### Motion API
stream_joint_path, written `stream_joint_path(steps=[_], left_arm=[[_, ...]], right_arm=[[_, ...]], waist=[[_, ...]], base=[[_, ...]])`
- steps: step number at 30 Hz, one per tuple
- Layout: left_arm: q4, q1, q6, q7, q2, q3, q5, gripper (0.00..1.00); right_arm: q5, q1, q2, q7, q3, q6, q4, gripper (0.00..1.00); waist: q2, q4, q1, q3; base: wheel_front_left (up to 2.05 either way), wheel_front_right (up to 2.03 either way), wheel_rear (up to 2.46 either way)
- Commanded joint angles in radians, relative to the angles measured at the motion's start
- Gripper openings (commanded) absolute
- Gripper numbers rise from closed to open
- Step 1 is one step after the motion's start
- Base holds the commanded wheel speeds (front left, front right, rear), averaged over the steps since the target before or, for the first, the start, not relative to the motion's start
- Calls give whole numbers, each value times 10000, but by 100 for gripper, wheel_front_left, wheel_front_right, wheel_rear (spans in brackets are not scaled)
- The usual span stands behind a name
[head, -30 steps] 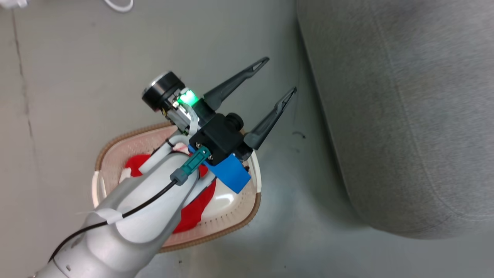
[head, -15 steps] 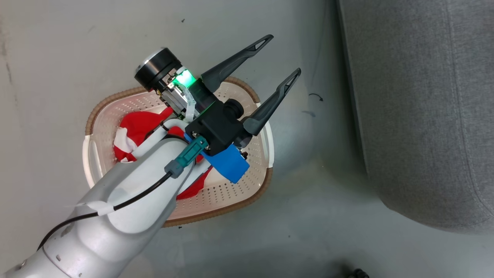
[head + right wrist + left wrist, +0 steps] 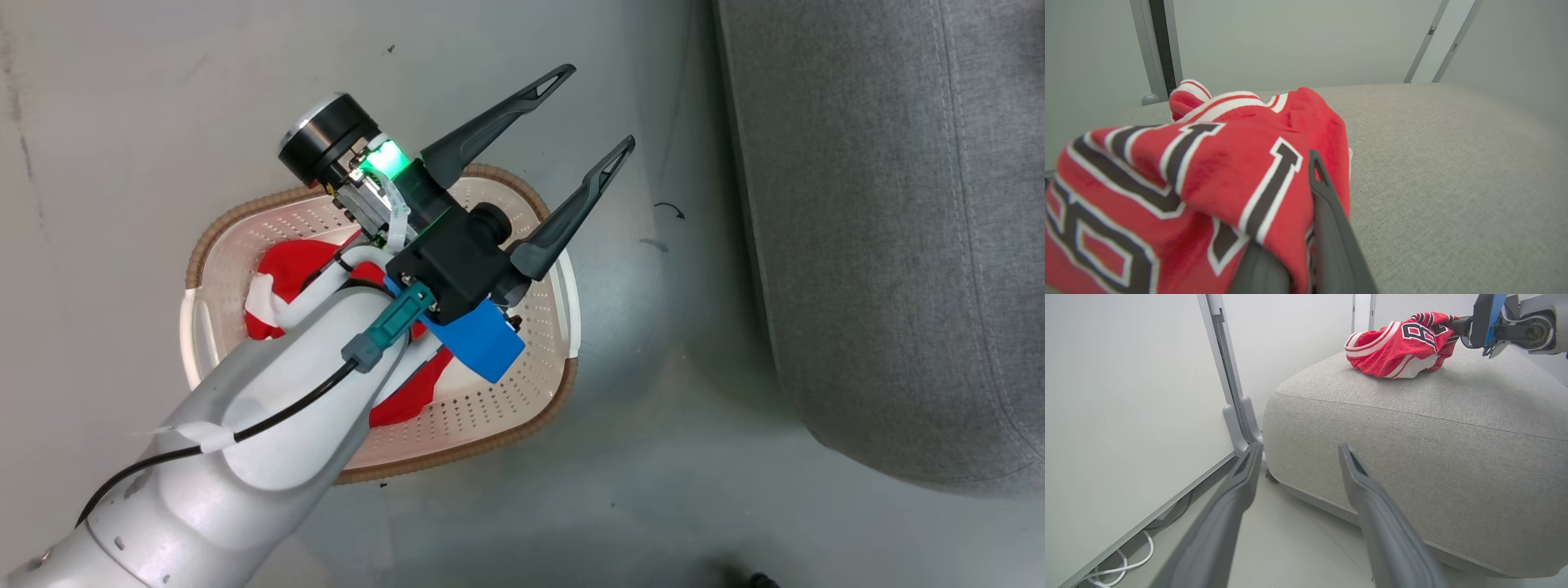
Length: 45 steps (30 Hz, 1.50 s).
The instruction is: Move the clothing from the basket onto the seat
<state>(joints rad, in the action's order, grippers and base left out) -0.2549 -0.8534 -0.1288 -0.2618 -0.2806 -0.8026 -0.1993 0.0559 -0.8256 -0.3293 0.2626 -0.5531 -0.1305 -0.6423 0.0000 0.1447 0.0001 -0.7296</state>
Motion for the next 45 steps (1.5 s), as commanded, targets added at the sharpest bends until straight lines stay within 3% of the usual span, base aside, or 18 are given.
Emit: stream_joint_path(steps=[1, 2, 3, 18, 31, 45], left_arm=[[24, 28, -11, -48, -53, 53, 43, 100], [4, 85, -8, -48, -65, 71, 37, 100], [-20, 136, -2, -48, -65, 80, 35, 100], [-49, 1420, 168, -48, 401, 586, -212, 100], [36, 3590, 512, -48, 812, 2359, -587, 100], [372, 5615, 523, -44, 1350, 5010, -383, 100]], right_arm=[[42, 137, 48, 36, -23, -3, 16, 18], [41, 196, 97, 36, -34, -3, 48, 49], [45, 264, 152, 36, -28, -3, 90, 100], [-553, 3113, 1025, 34, 493, -5, 1439, 100], [-446, 5562, 2036, 34, 2379, -5, 3891, 100], [-197, 6398, 2484, 34, 4630, -3, 5038, 100]], waist=[[0, 12, -1, 73], [0, 35, -1, 138], [0, 61, -1, 217], [0, 103, -1, 2458], [0, -673, -1, 4402], [0, -1747, -1, 5644]], base=[[0, 0, 0], [0, 0, 0], [0, 0, 0], [0, 0, 0], [0, 0, 0], [0, 0, 0]])
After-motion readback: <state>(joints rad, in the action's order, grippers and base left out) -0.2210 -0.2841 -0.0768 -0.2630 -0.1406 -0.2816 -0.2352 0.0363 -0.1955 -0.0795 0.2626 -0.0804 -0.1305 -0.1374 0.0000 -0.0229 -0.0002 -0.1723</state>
